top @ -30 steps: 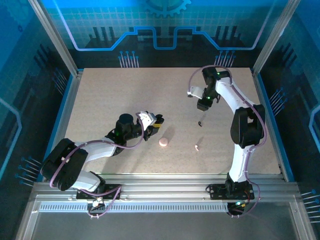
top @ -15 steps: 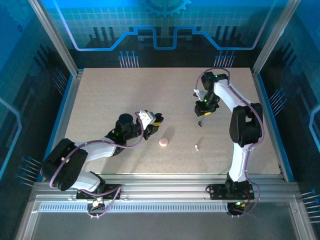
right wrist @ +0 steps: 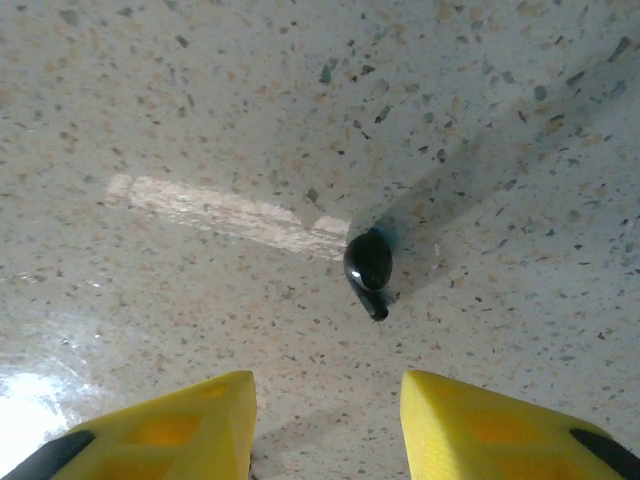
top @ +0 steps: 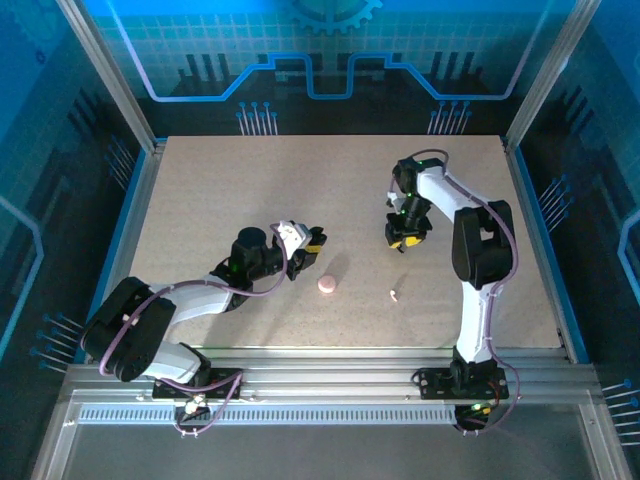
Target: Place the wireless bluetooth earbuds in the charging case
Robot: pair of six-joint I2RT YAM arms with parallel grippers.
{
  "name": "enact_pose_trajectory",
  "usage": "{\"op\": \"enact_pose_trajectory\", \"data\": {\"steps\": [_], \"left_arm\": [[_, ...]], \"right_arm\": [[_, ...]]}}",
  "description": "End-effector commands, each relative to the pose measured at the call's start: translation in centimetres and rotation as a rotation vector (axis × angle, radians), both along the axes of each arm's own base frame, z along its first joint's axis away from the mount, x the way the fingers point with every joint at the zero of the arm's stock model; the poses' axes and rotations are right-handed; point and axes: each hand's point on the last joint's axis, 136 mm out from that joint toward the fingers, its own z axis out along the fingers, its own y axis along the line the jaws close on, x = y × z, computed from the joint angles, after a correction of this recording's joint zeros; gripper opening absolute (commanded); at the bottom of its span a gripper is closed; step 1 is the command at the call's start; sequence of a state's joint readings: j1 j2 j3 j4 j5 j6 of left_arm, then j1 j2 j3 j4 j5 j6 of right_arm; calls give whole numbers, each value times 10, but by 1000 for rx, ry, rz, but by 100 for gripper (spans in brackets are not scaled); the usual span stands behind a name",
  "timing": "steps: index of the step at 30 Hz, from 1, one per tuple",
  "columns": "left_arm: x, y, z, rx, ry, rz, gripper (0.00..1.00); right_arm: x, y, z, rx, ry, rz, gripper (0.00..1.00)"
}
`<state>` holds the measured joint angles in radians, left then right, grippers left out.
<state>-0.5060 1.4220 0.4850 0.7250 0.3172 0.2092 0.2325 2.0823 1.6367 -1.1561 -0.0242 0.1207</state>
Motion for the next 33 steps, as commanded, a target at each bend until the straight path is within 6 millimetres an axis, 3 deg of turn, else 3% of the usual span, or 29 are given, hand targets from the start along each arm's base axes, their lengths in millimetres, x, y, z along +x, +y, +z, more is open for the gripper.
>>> {"op": "enact_pose_trajectory", "data": {"steps": [1, 33], "left_arm": [[4, 1, 12, -6, -31, 8, 23], [6, -2, 11, 4, -20, -3, 23]], "right_arm": [[-2, 0, -10, -42, 21, 4, 40], [15, 0, -33, -68, -11, 16, 32]]}}
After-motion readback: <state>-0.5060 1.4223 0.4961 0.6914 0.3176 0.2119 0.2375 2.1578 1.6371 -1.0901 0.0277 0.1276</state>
